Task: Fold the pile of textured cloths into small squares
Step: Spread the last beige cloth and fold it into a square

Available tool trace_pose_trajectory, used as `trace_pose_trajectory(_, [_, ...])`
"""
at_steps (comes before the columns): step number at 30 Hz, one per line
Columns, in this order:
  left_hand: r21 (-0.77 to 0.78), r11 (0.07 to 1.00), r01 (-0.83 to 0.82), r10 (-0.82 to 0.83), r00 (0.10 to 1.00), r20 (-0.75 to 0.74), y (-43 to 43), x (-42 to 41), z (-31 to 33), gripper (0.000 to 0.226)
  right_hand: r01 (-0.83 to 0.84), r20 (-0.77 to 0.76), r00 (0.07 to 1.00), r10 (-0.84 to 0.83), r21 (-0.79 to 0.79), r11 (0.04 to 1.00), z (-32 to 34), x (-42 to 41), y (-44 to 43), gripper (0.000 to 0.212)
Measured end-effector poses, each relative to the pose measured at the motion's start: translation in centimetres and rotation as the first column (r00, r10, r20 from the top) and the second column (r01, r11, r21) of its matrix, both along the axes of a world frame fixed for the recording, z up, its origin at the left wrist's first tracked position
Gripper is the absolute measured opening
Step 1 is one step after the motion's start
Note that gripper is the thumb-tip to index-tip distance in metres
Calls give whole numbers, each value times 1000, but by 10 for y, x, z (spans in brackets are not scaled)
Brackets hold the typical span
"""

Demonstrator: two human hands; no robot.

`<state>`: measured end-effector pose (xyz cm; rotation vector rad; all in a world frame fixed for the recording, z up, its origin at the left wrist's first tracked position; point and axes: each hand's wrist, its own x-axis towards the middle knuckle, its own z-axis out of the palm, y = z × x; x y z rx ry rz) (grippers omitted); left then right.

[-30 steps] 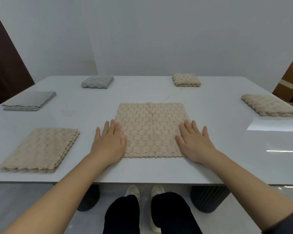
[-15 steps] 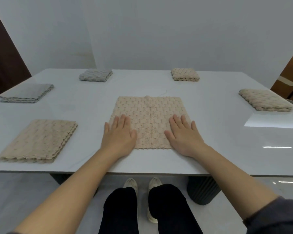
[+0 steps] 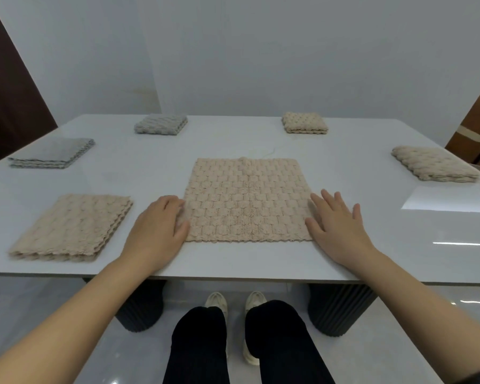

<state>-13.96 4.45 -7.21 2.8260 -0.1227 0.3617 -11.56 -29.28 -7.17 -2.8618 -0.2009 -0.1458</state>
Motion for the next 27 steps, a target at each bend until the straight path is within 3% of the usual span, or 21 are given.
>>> trace_pose_trajectory(1, [-18, 995, 97, -96, 993, 68, 1, -3, 3, 43, -44, 90, 995, 38, 61, 997, 2, -4, -1, 52])
trace_pose_trajectory(3, [9, 963, 270, -270, 961, 62, 1, -7, 8, 41, -169, 200, 969, 142, 121, 978, 7, -11, 1, 41])
trace_pose_trajectory(6, [42, 928, 371, -372, 928, 2, -5, -4, 9, 35, -286, 184, 947, 263, 108, 952, 10, -16, 14, 41])
trace_pose_trajectory(10, [91, 940, 330, -336, 940, 63, -18, 3, 12, 14, -322, 148, 940, 307, 85, 943, 7, -14, 35, 54])
trace_pose_trajectory(17, [6, 965, 261, -261, 965, 25, -16, 8, 17, 3, -245, 204, 952, 229, 56, 968, 7, -1, 41, 40])
trace_pose_trajectory(20, [23, 950, 311, -310, 950, -37, -4, 10, 15, 22, -223, 208, 957, 203, 75, 972, 7, 5, 24, 28])
trace_pose_trajectory(22, [14, 957, 290, -289, 956, -47, 5, 10, 14, 21, -245, 191, 958, 214, 155, 957, 8, 7, 9, 20])
trace_pose_trajectory(27, [-367, 925, 96, -101, 995, 5, 12, 3, 16, 10, -255, 98, 967, 235, 418, 872, 16, 2, -14, 15])
